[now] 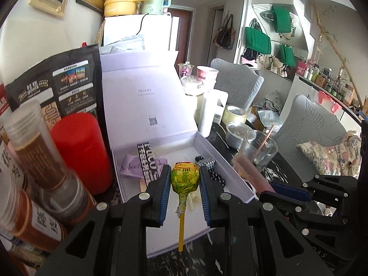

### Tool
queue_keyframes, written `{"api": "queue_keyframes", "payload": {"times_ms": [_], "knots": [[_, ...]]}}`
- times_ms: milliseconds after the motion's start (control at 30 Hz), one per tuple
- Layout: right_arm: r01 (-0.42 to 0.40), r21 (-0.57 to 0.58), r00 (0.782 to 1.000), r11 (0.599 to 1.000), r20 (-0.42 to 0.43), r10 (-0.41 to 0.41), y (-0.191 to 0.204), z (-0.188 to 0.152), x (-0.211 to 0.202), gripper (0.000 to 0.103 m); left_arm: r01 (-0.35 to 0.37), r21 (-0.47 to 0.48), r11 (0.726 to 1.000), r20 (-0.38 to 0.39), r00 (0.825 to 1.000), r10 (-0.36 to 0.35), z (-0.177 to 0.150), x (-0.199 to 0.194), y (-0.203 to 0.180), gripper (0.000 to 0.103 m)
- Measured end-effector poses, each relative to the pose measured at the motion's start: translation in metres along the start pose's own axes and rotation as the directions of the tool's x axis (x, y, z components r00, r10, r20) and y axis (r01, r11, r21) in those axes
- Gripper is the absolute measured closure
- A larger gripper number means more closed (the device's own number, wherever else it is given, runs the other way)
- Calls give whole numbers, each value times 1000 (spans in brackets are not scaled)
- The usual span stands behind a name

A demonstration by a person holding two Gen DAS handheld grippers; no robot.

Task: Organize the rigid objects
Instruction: 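Lower both grippers into the white box and open them to release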

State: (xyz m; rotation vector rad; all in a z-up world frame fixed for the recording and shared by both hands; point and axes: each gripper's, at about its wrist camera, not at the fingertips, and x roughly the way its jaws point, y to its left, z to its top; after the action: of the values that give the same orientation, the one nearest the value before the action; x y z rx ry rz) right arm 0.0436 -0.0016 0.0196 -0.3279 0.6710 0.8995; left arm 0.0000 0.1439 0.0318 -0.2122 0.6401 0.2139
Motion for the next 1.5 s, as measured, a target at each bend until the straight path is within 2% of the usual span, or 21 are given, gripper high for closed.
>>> {"api": "queue_keyframes", "payload": {"times_ms": [233, 600, 933, 1133, 1233, 1500], "knots": [[-2, 9, 1000, 1000, 23, 2, -17, 21, 16, 90, -8, 29, 1000, 38, 999, 7, 22, 13, -3, 79], [39, 29, 999, 999, 25, -40, -36, 45, 45, 90, -22, 11, 1000, 14, 1000, 22, 43, 53, -3, 79], [49, 70, 999, 996, -14, -48, -49, 48, 74, 89, -21, -9, 1000, -77, 997, 20, 45, 96, 7, 79], [61, 97, 997, 993, -59, -55, -52, 47, 94, 89, -28, 5, 1000, -156, 987, 28, 35, 120, 10, 79], [75, 81, 995, 994, -78, -69, -50, 46, 102, 89, -67, 28, 997, -170, 983, 71, 32, 130, 10, 79], [88, 60, 989, 994, -124, -80, -44, 40, 112, 89, -67, 28, 997, -203, 977, 71, 25, 143, 14, 79]]}}
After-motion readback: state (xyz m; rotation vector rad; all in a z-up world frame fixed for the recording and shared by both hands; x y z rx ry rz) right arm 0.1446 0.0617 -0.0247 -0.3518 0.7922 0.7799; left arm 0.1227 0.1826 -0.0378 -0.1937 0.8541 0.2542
